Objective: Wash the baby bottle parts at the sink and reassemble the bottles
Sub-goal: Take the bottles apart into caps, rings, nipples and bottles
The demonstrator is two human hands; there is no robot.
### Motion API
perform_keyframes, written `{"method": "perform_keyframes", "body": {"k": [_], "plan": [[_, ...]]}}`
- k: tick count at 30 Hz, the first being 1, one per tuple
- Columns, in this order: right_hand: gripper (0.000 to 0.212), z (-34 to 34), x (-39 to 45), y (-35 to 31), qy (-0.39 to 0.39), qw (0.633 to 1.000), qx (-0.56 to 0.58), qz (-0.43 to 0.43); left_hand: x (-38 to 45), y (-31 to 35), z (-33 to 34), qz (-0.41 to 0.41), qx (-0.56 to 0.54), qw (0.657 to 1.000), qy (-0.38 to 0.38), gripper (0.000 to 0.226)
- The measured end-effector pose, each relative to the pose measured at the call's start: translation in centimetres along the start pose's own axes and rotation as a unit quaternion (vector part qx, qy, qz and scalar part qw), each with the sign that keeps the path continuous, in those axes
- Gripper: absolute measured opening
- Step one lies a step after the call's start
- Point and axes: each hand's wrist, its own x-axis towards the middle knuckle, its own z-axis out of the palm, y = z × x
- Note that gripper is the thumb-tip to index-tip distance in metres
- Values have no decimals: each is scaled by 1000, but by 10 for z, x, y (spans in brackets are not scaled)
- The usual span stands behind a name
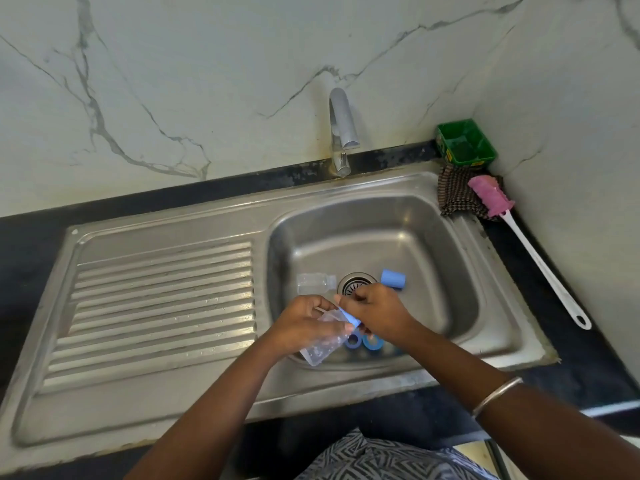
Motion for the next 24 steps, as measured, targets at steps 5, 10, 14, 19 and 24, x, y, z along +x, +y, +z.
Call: {"method": "perform_keyframes", "body": {"k": [5,10,14,19,24], "plan": [[16,-18,-5,-6,-125,974,176,-63,-3,6,-10,-48,-155,985,-66,17],[37,-33,-8,-13,-211,936,283,-7,0,8,-7,-72,-183,978,-66,42],[50,-30,-4,-17,-167,971,146,92,6,11,-1,-31,-54,998,-20,49],[21,-44,3,3,-199,975,91,43,13,4,-3,-6,87,994,-62,47],[36,-60,6,22,-156,986,20,-54,32,2,-4,-68,145,981,-110,57]]}}
